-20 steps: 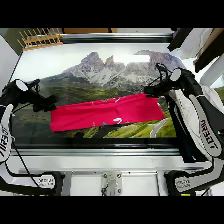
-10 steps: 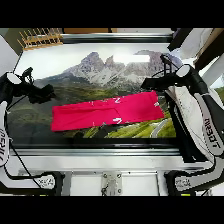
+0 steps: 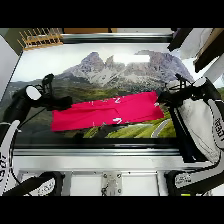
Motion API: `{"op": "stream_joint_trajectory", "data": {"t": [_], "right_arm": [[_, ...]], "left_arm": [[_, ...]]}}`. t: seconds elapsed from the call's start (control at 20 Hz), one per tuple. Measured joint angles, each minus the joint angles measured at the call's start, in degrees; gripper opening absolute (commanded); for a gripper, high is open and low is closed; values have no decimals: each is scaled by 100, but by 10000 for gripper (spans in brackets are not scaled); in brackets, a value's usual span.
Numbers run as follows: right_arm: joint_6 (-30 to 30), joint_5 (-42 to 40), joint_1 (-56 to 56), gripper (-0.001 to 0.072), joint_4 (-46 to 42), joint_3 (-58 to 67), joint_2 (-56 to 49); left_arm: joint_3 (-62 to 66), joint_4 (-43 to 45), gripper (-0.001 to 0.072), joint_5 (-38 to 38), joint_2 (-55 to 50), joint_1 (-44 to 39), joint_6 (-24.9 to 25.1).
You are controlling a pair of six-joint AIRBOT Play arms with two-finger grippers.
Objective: Fold the clothes and pants, and hang the long-sleeved shirts on hangers.
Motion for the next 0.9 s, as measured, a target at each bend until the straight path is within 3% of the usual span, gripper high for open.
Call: {"op": "stream_joint_trajectory", "data": {"t": [0.45, 0.5, 0.6, 0.65, 0.75, 0.9], "right_arm": [[-129, 105, 249, 671, 944, -72, -656], [-146, 105, 343, 571, 1069, -74, -706], [-151, 101, 509, 231, 1187, -87, -800], [-155, 90, 570, 115, 1220, -92, -831], [-192, 55, 647, 12, 1228, -92, -835], [-210, 105, 610, 11, 1198, -76, -610]], "left_arm": [[457, -4, 5, 103, -535, -1054, -59], [527, -4, 5, 98, -610, -1113, -61], [662, -4, 5, 85, -750, -1202, -63], [719, -4, 5, 87, -820, -1237, -63], [802, -4, 5, 87, -935, -1283, -81], [859, -11, 5, 103, -1097, -1316, -155]]}}
